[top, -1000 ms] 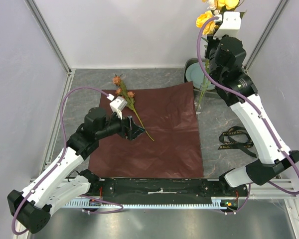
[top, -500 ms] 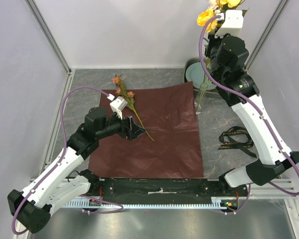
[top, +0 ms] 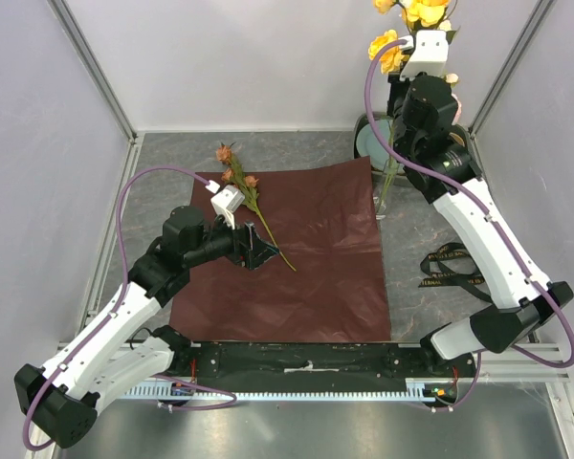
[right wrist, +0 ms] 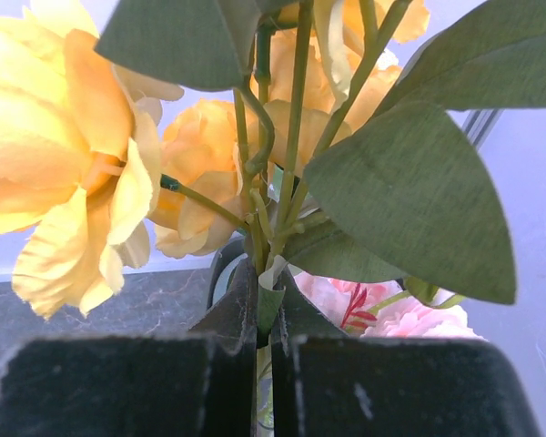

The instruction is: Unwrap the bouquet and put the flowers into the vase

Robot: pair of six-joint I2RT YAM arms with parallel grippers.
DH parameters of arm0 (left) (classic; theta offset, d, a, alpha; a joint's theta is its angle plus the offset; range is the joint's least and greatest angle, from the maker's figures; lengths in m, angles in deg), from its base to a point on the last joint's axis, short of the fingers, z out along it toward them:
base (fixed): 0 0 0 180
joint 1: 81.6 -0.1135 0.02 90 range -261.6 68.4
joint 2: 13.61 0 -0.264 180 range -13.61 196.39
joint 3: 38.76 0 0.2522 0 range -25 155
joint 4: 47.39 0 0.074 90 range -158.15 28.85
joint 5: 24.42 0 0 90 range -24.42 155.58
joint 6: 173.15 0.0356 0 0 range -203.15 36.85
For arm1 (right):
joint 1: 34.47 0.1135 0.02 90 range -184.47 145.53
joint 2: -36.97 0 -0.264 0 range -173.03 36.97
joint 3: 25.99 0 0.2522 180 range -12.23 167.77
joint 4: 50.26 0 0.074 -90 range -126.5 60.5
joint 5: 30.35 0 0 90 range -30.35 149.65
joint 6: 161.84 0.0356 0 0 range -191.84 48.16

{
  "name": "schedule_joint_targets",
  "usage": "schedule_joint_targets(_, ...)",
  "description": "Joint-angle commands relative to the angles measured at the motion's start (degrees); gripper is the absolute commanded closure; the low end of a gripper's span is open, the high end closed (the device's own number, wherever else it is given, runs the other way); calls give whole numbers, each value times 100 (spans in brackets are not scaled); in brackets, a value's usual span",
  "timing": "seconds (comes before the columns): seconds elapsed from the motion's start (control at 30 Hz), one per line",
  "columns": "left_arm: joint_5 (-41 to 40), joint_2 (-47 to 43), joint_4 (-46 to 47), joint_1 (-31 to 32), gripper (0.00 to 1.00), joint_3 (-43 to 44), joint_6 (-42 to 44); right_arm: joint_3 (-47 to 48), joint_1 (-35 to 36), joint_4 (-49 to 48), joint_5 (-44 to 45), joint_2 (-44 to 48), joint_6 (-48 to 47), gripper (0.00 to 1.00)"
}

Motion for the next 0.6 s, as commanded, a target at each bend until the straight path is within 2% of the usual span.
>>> schedule_joint_targets(0.0, 48, -75, 107, -46, 18, -4, 216, -210, -85, -383, 102, -4, 35, 100)
schedule_joint_targets(0.57, 57, -66, 90, -46, 18, -4, 216, -1273, -279, -866, -38, 198, 325, 97)
